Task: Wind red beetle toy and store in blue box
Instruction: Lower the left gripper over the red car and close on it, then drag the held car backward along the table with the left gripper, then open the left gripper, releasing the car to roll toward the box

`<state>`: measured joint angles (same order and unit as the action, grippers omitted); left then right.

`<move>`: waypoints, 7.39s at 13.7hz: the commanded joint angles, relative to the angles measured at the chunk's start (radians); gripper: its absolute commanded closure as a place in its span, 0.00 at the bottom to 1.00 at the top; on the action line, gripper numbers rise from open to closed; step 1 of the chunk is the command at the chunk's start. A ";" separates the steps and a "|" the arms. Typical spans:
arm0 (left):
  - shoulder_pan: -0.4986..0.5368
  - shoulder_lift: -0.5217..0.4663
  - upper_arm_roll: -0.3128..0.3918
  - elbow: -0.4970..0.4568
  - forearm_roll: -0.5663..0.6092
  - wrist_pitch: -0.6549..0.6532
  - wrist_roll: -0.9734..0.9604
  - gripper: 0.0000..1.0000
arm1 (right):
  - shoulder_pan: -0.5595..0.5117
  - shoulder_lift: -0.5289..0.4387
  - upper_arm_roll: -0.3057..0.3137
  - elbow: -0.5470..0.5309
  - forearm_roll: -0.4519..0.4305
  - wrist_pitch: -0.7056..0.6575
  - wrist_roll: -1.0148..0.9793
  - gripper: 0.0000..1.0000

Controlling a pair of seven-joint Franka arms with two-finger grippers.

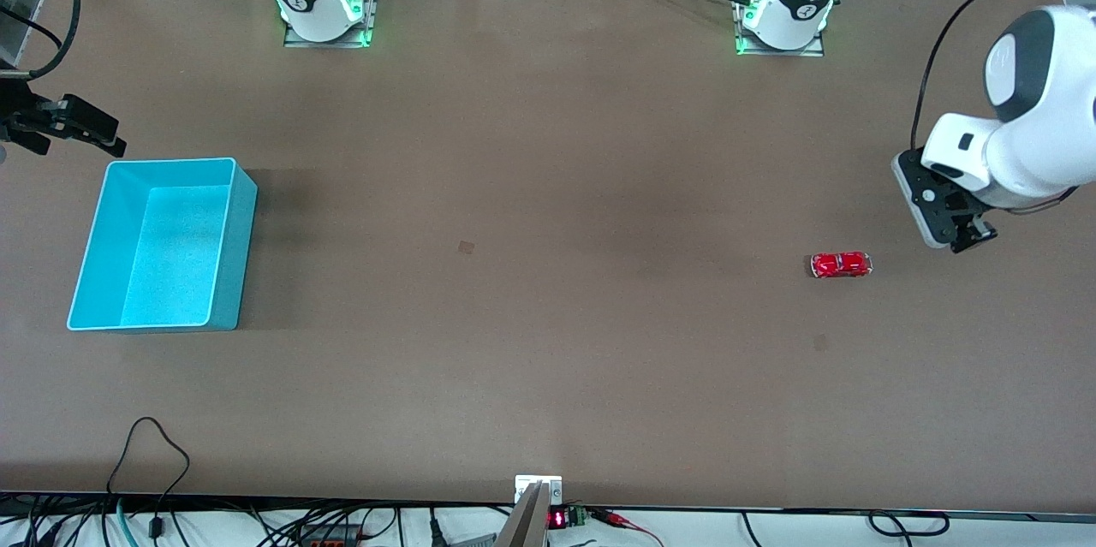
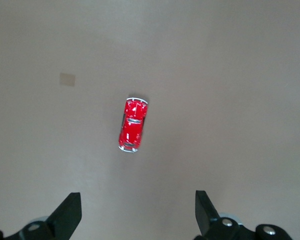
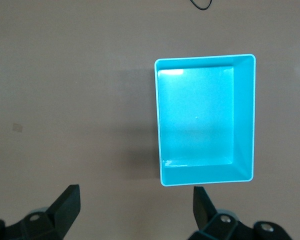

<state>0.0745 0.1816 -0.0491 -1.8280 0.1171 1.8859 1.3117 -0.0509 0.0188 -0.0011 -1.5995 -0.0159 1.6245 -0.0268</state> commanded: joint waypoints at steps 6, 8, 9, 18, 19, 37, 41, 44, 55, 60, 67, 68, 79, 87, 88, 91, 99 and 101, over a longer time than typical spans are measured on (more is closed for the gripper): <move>0.064 0.136 -0.003 -0.109 0.015 0.318 0.204 0.00 | -0.003 -0.013 0.003 -0.014 -0.004 -0.005 0.002 0.00; 0.068 0.171 -0.003 -0.122 0.013 0.386 0.204 0.00 | -0.003 -0.013 0.003 -0.014 -0.004 -0.009 -0.002 0.00; 0.068 0.186 -0.003 -0.125 0.013 0.404 0.204 0.00 | -0.003 -0.013 0.003 -0.014 -0.004 -0.012 -0.005 0.00; 0.073 0.231 -0.005 -0.304 0.015 0.667 0.208 0.00 | -0.001 -0.013 0.003 -0.014 -0.004 -0.011 0.001 0.00; 0.074 0.243 -0.005 -0.304 0.013 0.668 0.211 0.00 | -0.001 -0.013 0.003 -0.014 -0.004 -0.009 0.001 0.00; 0.146 0.288 -0.067 -0.298 -0.005 0.725 0.322 0.67 | -0.001 -0.014 0.003 -0.013 -0.004 -0.008 0.001 0.00; 0.148 0.299 -0.069 -0.295 -0.004 0.725 0.323 0.67 | -0.003 -0.014 0.001 -0.013 -0.004 -0.008 0.001 0.00; 0.157 0.300 -0.069 -0.295 -0.004 0.725 0.327 0.67 | -0.001 -0.014 0.001 -0.014 -0.004 -0.008 0.001 0.00; 0.345 0.326 -0.071 -0.267 -0.004 0.720 0.618 0.66 | -0.001 -0.011 0.001 -0.014 -0.003 -0.005 0.002 0.00; 0.398 0.371 -0.078 -0.215 -0.004 0.720 0.701 0.66 | 0.000 -0.010 0.006 -0.014 -0.003 -0.003 0.002 0.00; 0.410 0.368 -0.081 -0.195 -0.014 0.713 0.693 0.65 | -0.003 -0.008 0.006 -0.014 -0.003 -0.003 0.002 0.00; 0.413 0.368 -0.081 -0.195 -0.051 0.713 0.693 0.65 | -0.003 -0.008 0.006 -0.014 -0.003 -0.002 0.002 0.00; 0.404 0.368 -0.080 -0.189 -0.079 0.711 0.715 0.49 | 0.000 -0.002 0.006 -0.014 -0.003 0.003 0.002 0.00; 0.398 0.260 -0.101 -0.188 -0.083 0.538 0.673 0.00 | -0.001 -0.002 0.006 -0.014 -0.003 0.003 0.002 0.00; 0.401 0.228 -0.101 -0.188 -0.083 0.480 0.649 0.00 | -0.001 -0.002 0.006 -0.014 -0.003 0.003 0.002 0.00; 0.398 0.153 -0.103 -0.118 -0.079 0.316 0.606 0.00 | -0.001 0.000 0.006 -0.014 -0.001 0.005 0.002 0.00; 0.398 0.150 -0.107 0.189 -0.045 -0.128 0.408 0.00 | -0.001 0.004 0.006 -0.013 -0.001 0.005 0.002 0.00; 0.393 0.147 -0.106 0.240 -0.040 -0.210 0.344 0.00 | -0.001 0.004 0.006 -0.013 -0.001 0.005 0.002 0.00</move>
<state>0.4691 0.3179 -0.1472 -1.6556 0.0579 1.7591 1.7191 -0.0506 0.0316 0.0006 -1.6032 -0.0160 1.6210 -0.0391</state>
